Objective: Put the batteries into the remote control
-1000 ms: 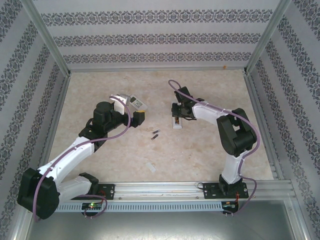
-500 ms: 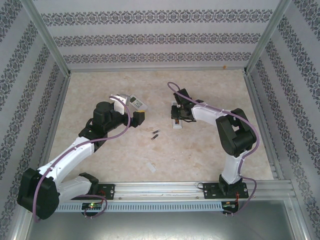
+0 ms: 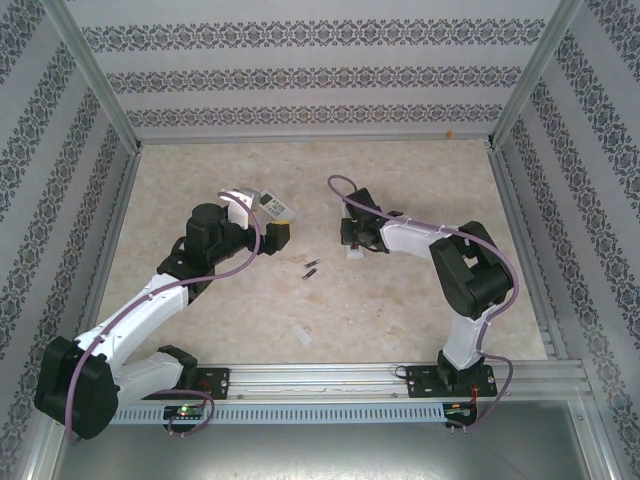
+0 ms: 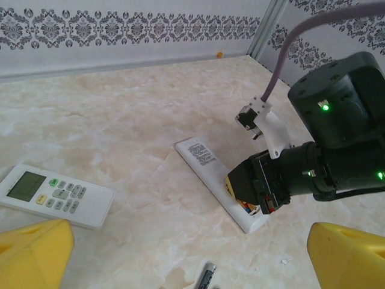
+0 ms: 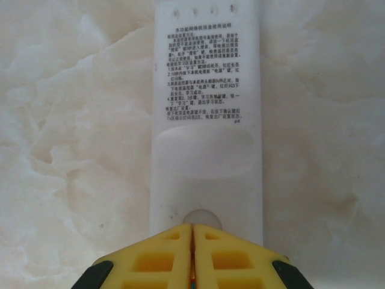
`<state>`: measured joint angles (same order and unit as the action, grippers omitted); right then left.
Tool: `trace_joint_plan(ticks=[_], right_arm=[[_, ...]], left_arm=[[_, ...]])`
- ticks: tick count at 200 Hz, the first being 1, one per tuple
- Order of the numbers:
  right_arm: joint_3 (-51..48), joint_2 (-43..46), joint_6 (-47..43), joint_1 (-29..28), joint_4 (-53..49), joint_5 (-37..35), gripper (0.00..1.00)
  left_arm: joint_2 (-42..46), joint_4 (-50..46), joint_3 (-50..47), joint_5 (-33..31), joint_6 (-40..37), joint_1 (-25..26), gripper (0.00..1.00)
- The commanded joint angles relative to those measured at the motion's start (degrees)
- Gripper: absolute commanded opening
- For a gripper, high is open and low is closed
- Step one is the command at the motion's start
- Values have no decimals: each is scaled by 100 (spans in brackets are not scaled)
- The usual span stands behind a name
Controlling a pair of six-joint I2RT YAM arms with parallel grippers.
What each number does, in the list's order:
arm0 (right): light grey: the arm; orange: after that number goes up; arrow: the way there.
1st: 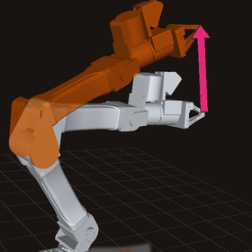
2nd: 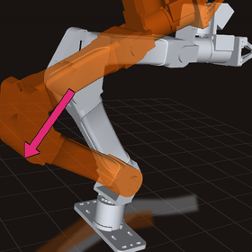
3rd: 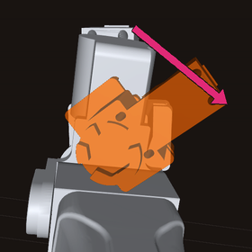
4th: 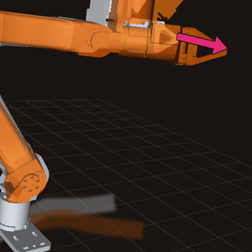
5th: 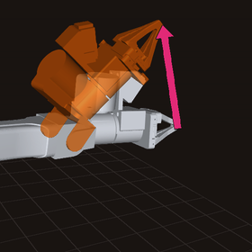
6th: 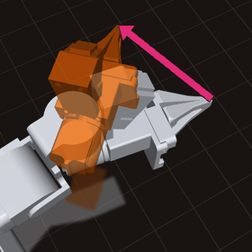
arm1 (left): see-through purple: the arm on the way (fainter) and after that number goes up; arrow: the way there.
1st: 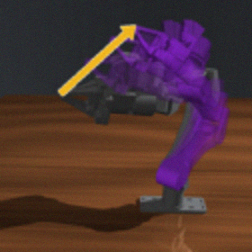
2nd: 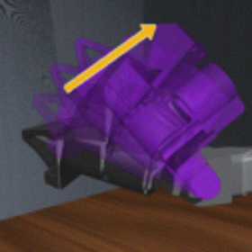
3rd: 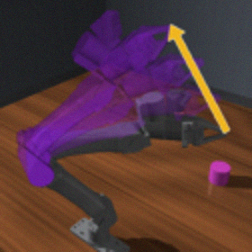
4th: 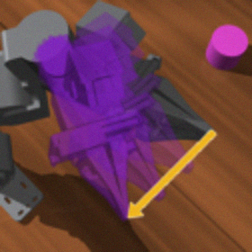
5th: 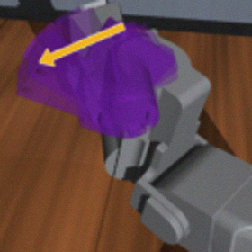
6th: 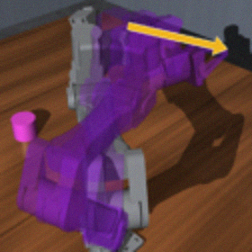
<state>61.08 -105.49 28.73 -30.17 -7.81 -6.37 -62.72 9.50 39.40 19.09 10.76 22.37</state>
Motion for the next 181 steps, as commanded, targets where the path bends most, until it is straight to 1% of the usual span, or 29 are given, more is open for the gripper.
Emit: trace_joint_plan(ticks=[1,24,39,72,99,137,155,181], right_arm=[[-520,73,-148,-202,-453,-171,11],[-572,678,-363,-157,-426,-201,14],[-425,1001,-598,-78,-482,-187,17],[52,1125,-698,211,-871,425,19],[108,1009,-503,257,-792,919,15],[48,584,-263,242,-675,1270,11],[-8,401,-247,214,-654,1281,11],[-121,194,-199,205,-734,1050,8]], left_arm=[[120,241,58,90,97,-65,100],[147,174,47,36,50,-63,100],[75,195,63,56,47,-58,100],[-66,312,135,178,126,-66,100],[-54,356,77,146,146,-61,100],[-39,272,79,124,86,-58,100],[-38,272,73,111,83,-68,100],[-56,297,74,120,100,-64,100]])
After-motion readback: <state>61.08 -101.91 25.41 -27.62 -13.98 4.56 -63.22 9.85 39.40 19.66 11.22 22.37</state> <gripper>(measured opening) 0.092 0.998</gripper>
